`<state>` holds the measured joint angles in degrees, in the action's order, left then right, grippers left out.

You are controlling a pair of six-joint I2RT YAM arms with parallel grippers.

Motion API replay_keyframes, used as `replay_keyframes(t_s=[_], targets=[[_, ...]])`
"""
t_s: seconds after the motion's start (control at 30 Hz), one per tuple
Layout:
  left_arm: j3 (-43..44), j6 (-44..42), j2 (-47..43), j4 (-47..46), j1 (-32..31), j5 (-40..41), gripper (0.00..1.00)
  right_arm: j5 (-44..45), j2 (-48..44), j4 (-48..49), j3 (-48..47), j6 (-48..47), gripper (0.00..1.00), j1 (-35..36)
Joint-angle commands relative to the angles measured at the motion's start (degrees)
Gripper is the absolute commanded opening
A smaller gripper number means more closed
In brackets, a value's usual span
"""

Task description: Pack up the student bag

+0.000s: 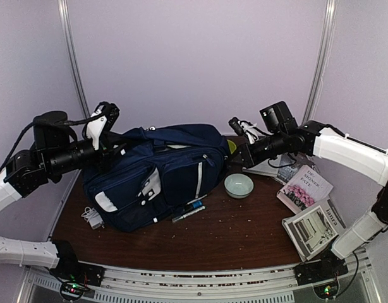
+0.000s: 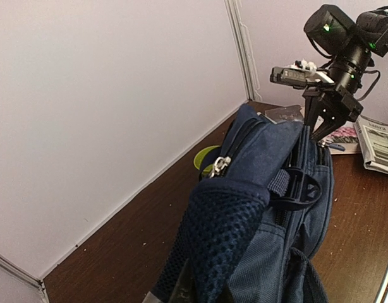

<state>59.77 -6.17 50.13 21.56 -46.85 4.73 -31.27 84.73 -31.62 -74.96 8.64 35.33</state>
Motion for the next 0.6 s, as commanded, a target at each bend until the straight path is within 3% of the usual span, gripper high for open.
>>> replay_keyframes(t_s=[0.0, 0.2, 0.33, 0.57], targets=[[6.62, -1.01, -2.58, -5.78, 1.81, 4.85, 0.00, 5.12, -1.50, -6.92, 2.62, -3.49, 0.00, -2.57], [7.13, 0.07, -3.06, -6.84, 4.90, 4.17, 0.00, 0.49, -6.69, -6.64, -0.63, -5.63, 0.00, -0.46], [6.34, 0.56, -4.71, -8.90, 5.98, 2.45, 0.00, -0.62, -11.18, -0.17, -6.55, -2.63, 0.00, 0.94], [-3.60, 2.59, -6.29, -14.21, 5.98, -3.80, 0.00, 2.06, -12.11, 10.63, -10.03, 0.44, 0.00, 4.61]])
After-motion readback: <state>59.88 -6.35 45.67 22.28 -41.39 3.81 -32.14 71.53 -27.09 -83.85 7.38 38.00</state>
